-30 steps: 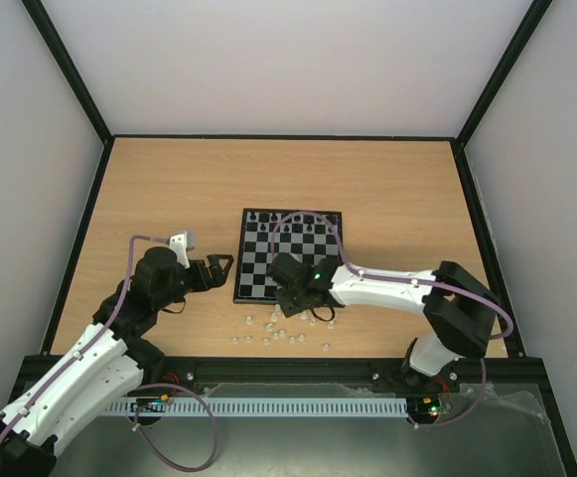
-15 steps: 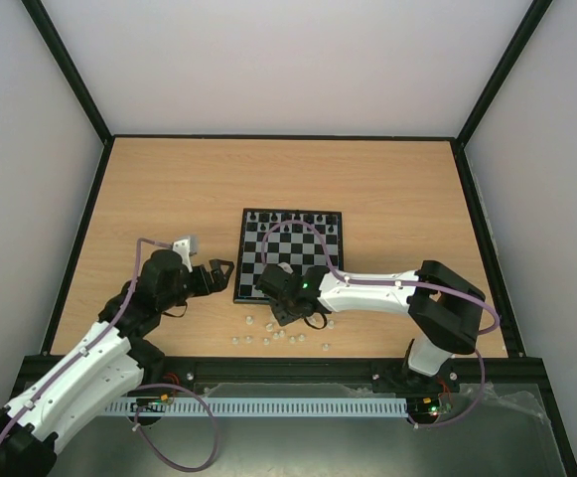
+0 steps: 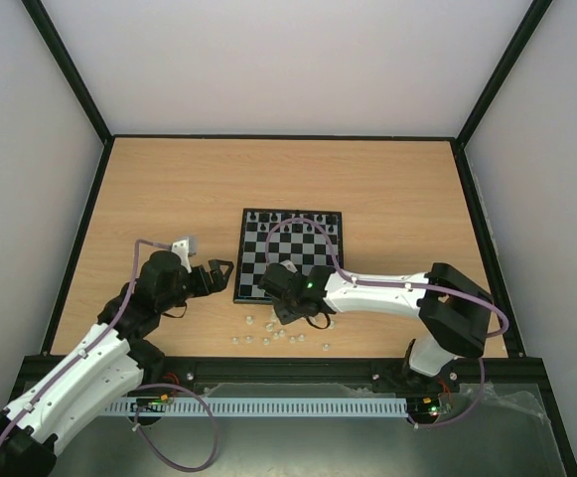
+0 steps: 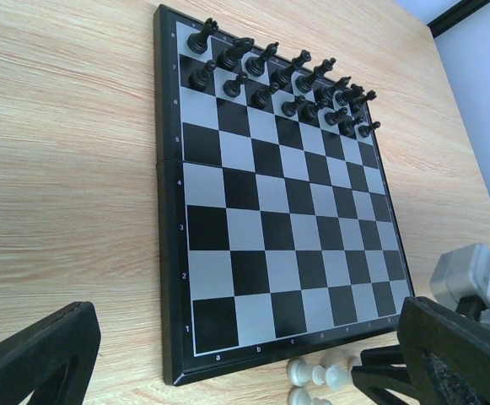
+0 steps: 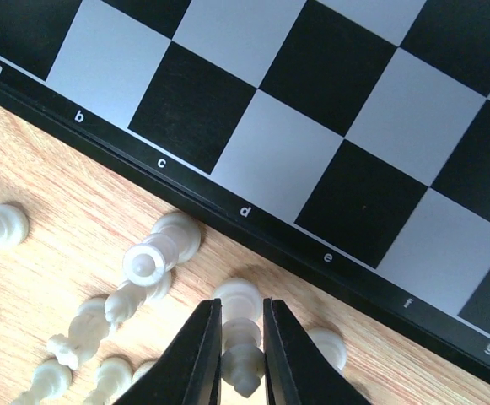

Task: Set up the chess pieces on the board
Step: Pick up the chess piece at the center of the board, then place the chess piece on the chessboard.

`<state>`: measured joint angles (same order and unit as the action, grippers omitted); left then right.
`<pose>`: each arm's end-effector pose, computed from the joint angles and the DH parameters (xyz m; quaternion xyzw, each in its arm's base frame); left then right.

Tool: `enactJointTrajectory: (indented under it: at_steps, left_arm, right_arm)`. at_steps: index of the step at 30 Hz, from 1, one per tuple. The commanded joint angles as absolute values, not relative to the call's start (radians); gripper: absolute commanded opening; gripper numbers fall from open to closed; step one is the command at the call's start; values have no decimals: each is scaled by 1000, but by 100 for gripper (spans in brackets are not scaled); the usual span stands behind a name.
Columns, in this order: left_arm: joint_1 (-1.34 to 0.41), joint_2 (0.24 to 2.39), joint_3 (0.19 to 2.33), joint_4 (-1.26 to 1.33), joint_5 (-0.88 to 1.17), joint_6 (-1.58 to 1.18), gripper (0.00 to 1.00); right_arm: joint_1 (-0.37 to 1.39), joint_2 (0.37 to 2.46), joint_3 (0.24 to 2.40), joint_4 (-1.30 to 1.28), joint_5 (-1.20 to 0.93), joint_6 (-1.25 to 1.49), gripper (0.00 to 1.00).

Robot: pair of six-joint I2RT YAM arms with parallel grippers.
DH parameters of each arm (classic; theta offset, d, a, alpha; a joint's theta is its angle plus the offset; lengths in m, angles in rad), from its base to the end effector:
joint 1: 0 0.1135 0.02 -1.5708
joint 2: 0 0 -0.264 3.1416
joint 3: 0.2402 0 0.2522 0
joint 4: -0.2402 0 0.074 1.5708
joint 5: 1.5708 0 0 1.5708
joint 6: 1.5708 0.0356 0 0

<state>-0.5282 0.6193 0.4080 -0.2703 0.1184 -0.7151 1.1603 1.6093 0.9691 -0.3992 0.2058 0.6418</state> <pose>0.1309 -0.0813 0.2234 -0.0492 0.8530 -0.3423 0.3909 0.1334 0.2883 0.1853 -0.2200 0.9346 0.1432 0.2399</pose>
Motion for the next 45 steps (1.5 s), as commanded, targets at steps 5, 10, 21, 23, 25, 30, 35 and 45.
enactJointTrajectory:
  at_steps: [5,10,21,23,25,30,35,45]
  left_arm:
    - [-532,616,404,-259,116,-734,100]
    - [-532,622,408,-258,103,-737,99]
    - [-532,686,418,-222,85,-728,100]
    - [-532,693,421,-219,83,-723,100]
    - [-532,707,421,-216,81,-720,99]
    - [-532,724,409,-196,87,-717,100]
    - [-532,724,388,-175,84,-719,99]
    - [-532,715,367,-173,84,-721,99]
  right_arm:
    - [1169,1527,956,-493,239,654,9]
    - [1169,1513,977,-525,266,646,9]
    - [1153,1580,1038,-557,347,585,8]
    - [1139,1590,1052,-559,342,569,8]
    - [1119,1601,1064,-564,332,553,8]
    - [1065,1606,1080,-568,297,520,8]
    - [1034,1618,1095,-579,277,499,8]
    - [1029,1667,1121,-599,264,481,9]
